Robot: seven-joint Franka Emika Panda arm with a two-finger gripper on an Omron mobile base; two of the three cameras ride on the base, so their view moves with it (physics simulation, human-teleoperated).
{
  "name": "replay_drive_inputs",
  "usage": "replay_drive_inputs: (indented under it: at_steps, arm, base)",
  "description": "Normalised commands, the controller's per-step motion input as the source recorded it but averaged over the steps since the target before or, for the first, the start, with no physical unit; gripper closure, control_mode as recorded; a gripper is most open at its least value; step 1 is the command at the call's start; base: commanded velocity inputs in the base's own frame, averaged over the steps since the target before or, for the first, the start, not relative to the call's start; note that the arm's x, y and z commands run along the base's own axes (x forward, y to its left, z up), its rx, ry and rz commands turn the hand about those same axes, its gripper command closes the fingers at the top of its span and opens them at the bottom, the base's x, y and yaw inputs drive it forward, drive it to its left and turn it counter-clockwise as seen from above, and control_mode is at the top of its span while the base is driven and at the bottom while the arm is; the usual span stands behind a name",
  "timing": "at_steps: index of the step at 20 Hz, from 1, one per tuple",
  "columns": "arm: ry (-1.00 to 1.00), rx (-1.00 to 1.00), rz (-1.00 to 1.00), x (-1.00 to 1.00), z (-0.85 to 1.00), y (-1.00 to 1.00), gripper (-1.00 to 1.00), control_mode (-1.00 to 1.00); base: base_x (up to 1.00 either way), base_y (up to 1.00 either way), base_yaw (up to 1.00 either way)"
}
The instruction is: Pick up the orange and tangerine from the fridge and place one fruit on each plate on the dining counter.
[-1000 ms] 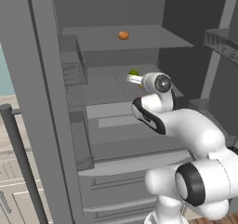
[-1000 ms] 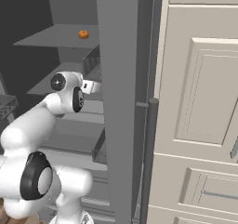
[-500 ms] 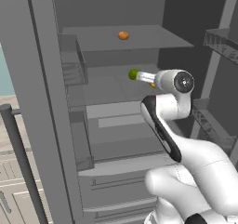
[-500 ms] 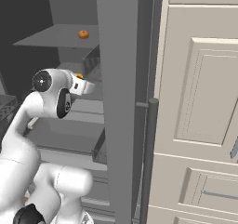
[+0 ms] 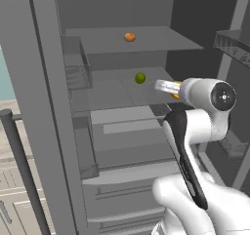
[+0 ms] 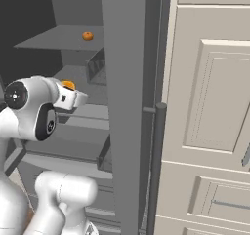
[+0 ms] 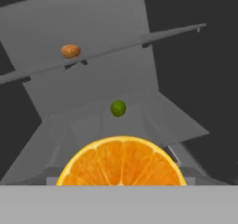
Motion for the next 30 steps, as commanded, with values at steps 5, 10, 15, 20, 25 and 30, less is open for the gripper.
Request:
replay_drive_inputs:
  at_steps: [5, 10, 15, 20, 25, 30]
  arm:
    - [0.04, 0.0, 0.07, -0.98, 0.4, 0.0, 1.0, -1.0]
    - [0.05, 0.0, 0.05, -0.97, 0.49, 0.0, 1.0, -1.0]
    - [0.13, 0.0, 0.03, -0.84, 0.55, 0.01, 1.0, -1.0]
    - [0.14, 0.0, 0.0, -0.75, 0.42, 0.01, 1.0, -1.0]
    - [0.02, 0.0, 0.0, -0.53, 0.07, 0.0, 1.0, -1.0]
    - [0.0, 0.0, 0.0, -0.01, -0.02, 0.0, 1.0, -1.0]
  base:
    - [0.0, 0.0, 0.0]
    - [0.0, 0.0, 0.0]
    - [0.0, 0.0, 0.0]
    - [0.0, 0.0, 0.0]
    - [0.0, 0.0, 0.0]
    - [0.0, 0.0, 0.0]
